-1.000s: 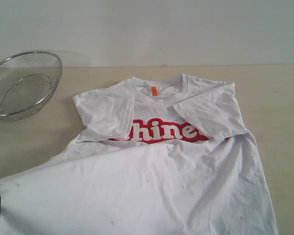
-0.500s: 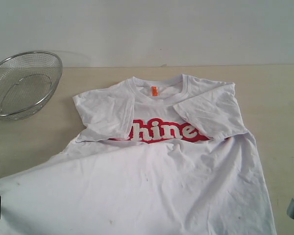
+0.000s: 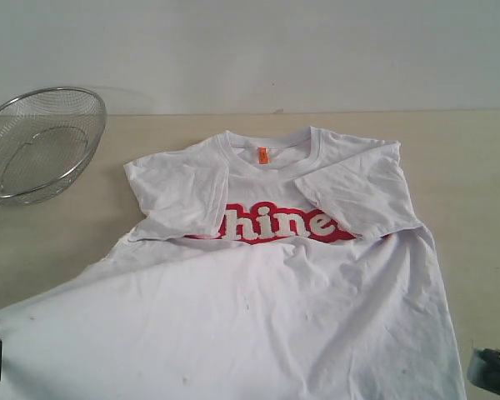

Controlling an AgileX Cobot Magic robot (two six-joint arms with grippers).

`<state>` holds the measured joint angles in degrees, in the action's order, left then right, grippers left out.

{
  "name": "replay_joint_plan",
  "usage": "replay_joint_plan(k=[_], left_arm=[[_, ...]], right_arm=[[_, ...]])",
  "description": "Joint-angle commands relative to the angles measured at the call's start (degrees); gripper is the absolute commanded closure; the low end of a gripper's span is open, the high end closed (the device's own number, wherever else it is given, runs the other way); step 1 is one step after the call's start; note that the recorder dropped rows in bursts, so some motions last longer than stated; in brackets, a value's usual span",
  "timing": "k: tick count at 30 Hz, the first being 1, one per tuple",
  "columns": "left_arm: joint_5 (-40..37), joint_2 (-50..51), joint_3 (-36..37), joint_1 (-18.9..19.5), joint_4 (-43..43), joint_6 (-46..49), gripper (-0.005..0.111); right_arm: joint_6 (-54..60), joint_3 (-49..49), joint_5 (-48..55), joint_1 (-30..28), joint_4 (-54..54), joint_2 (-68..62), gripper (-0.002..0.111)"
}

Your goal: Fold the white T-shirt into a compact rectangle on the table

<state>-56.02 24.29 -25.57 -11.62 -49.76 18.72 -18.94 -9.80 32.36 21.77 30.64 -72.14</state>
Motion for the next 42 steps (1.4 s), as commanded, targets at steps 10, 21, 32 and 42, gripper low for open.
replay_joint_plan(k=[10, 21, 32, 42], left_arm=[[-0.05, -0.25, 0.24, 0.09, -0.96, 0.60, 0.102], [-0.05, -0.25, 0.24, 0.09, -0.96, 0.60, 0.102], [-0.05, -0.25, 0.24, 0.09, -0.96, 0.60, 0.102], [0.17, -0.25, 0.24, 0.09, -0.84, 0.60, 0.102]], right_arm=[[3.48, 1.75, -10.08, 0.23, -1.69, -14.99, 0.067], [6.68, 1.75, -10.17, 0.23, 0.18, -15.13, 0.079], [7.98, 1.64, -11.15, 0.23, 0.49, -15.02, 0.108], [14.79, 0.69, -8.23, 0.23, 10.47, -3.24, 0.108]])
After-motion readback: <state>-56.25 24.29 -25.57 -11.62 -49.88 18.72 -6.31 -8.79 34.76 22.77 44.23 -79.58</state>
